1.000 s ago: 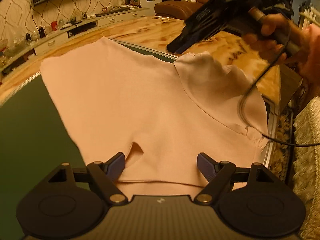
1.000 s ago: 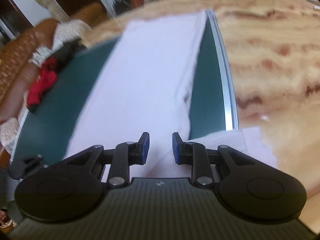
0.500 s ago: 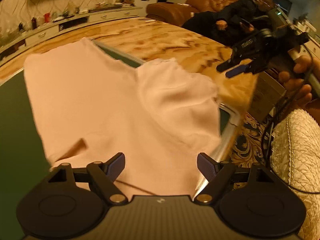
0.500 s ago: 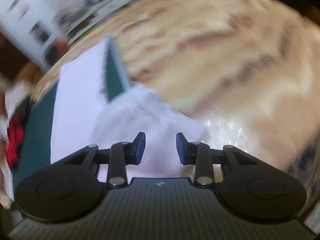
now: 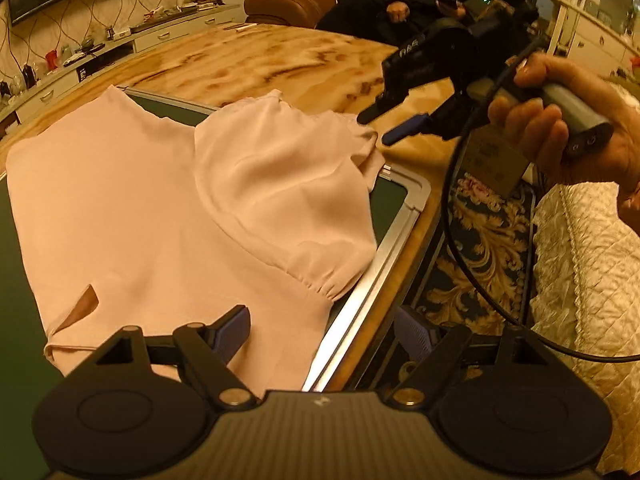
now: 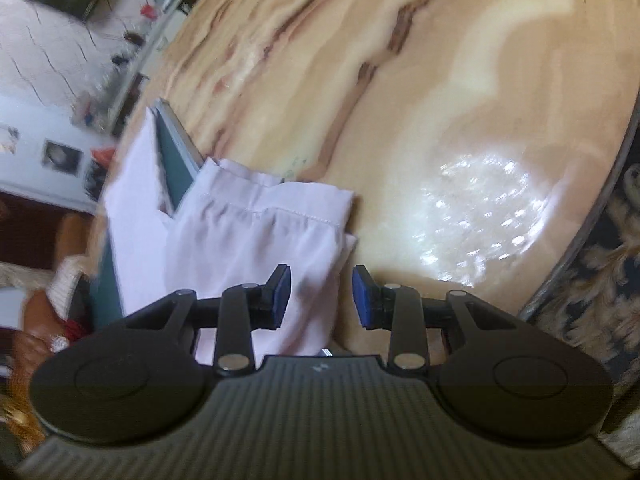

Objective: Fold clothes

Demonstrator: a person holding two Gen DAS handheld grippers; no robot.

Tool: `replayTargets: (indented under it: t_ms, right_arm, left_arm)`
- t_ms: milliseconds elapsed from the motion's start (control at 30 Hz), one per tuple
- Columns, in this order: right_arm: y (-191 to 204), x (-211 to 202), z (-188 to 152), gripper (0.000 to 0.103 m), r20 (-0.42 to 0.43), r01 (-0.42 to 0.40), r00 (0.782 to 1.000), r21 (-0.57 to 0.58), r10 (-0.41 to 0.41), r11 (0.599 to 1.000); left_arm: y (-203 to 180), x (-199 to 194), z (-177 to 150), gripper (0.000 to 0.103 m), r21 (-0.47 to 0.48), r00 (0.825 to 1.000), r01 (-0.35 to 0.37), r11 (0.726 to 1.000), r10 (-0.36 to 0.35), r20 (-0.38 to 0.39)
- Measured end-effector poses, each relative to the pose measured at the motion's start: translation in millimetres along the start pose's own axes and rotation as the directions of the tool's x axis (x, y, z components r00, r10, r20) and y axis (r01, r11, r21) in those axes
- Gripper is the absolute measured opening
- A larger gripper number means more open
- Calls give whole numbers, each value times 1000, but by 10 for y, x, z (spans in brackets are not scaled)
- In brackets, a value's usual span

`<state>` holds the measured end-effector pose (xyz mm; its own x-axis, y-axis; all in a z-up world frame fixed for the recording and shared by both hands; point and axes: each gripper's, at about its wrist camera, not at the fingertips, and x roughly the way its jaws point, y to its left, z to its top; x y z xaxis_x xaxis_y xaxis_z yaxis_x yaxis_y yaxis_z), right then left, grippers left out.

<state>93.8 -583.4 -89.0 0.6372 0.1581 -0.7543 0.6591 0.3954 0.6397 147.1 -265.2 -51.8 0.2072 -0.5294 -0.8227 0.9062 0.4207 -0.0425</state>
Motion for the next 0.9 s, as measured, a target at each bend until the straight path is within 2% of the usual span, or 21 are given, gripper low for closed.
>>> replayTargets:
  t_ms: [133, 300, 400, 467, 500, 567, 633, 733, 900]
  right_arm:
    - [52, 12, -53, 39, 44, -15, 999, -12, 16, 1000]
    - [103, 99, -106, 39, 28, 1, 1000, -41, 0, 999]
    - [104, 71, -134, 39, 38, -1, 999, -56, 3, 998]
    - [100, 53, -147, 39, 41, -5, 999, -62, 8, 998]
    - [96, 46, -153, 38, 44, -5, 999, -64, 8, 998]
    - [88, 30, -165, 31, 49, 0, 999, -67, 3, 998]
    - [92, 21, -174, 16, 59, 8, 998, -75, -4, 997]
    - [121, -21, -191, 8, 85, 16, 996, -98, -8, 995]
    - [132, -59, -194, 6, 104, 9, 995, -99, 2, 995]
  left_arm:
    - [28, -21, -45, 84, -11, 1000, -17, 1000, 17, -16]
    - [124, -145, -119, 83, -35, 999, -48, 998, 48, -16]
    - [160, -145, -195, 74, -25, 998, -54, 998, 53, -41]
    - [197, -132, -229, 62, -36, 997, -62, 997, 60, -52]
    - [220, -132, -238, 53, -47, 997, -62, 997, 60, -54]
    - [255, -152, -242, 44, -55, 997, -67, 996, 64, -52]
    - [281, -182, -242, 32, -53, 997, -71, 996, 69, -47]
    - [321, -207, -260, 19, -64, 997, -66, 996, 63, -53]
    - [389, -297, -299, 19, -88, 996, -86, 992, 82, -45]
